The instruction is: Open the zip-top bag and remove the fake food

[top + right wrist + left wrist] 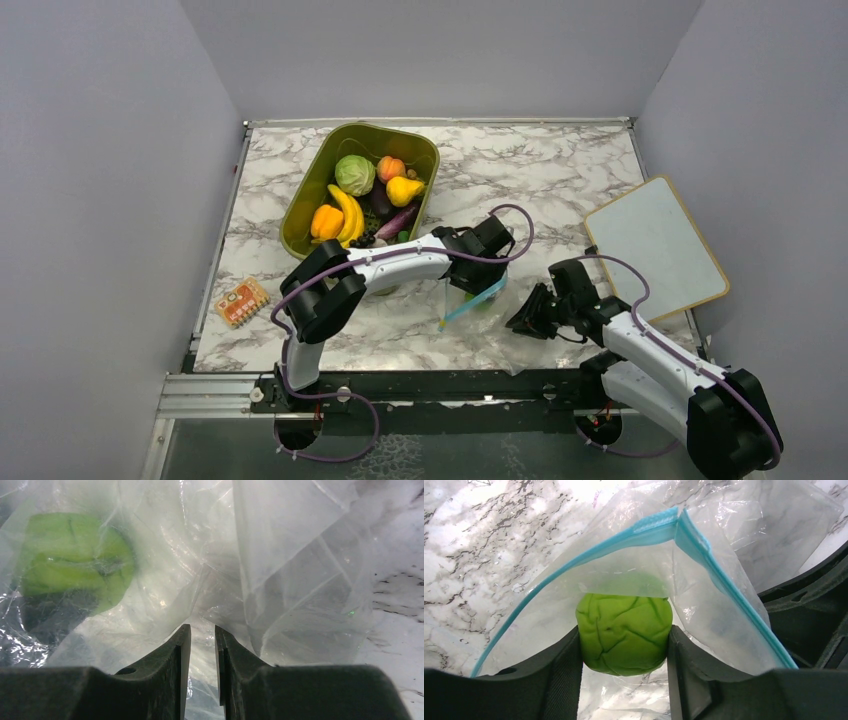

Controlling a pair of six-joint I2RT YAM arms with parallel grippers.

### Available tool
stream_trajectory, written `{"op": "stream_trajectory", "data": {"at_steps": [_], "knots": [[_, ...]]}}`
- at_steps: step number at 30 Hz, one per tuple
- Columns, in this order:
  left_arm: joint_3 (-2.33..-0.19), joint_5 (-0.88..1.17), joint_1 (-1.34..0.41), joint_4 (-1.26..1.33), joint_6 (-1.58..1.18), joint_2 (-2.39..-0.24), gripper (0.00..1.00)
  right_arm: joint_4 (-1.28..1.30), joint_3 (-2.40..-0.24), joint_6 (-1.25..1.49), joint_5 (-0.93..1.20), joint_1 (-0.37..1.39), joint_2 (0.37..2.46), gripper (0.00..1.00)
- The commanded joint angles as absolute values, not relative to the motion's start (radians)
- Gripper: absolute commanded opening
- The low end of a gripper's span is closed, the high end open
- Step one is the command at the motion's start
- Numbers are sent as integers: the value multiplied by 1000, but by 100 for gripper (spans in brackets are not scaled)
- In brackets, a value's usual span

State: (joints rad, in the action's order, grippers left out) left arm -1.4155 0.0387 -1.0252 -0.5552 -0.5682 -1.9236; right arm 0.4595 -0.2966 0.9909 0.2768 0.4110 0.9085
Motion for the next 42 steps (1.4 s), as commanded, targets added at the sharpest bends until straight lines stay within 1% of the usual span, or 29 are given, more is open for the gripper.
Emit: {"op": "stream_trajectory", "data": {"at_steps": [1, 3, 6, 10, 13, 18, 21, 25, 30, 32, 35, 39, 42], "knots": [[-1414, 3, -1031, -547, -569, -1892, 40, 479, -313, 977, 218, 410, 902, 26], [-1412, 3, -1031, -548, -562, -1881, 34, 477, -311, 978, 205, 410, 904, 26], [-1407, 6, -1031, -549, -553, -1867, 27, 489, -313, 977, 170, 410, 912, 26], [-1387, -10, -1031, -547, -544, -1839, 14, 517, -328, 972, 109, 410, 922, 26], [-1372, -38, -1031, -542, -546, -1816, 9, 526, -349, 950, 68, 410, 929, 26], [-1367, -68, -1030, -541, -565, -1780, 5, 542, -392, 923, -23, 410, 982, 27], [-1368, -92, -1030, -540, -577, -1757, 2, 628, -493, 934, -83, 410, 1037, 27], [-1334, -144, -1029, -538, -612, -1730, 1, 555, -533, 884, -153, 410, 1108, 29], [-1319, -148, -1029, -538, -625, -1712, 2, 632, -669, 767, -216, 410, 1203, 29], [-1307, -162, -1029, -538, -634, -1707, 1, 652, -701, 707, -202, 410, 1177, 29], [-1302, -165, -1029, -538, -642, -1707, 1, 691, -734, 649, -156, 410, 1085, 30], [-1309, -171, -1029, -535, -650, -1677, 1, 682, -748, 606, 21, 410, 925, 34], [-1313, -172, -1029, -526, -662, -1671, 1, 614, -728, 584, 228, 410, 820, 39]]}}
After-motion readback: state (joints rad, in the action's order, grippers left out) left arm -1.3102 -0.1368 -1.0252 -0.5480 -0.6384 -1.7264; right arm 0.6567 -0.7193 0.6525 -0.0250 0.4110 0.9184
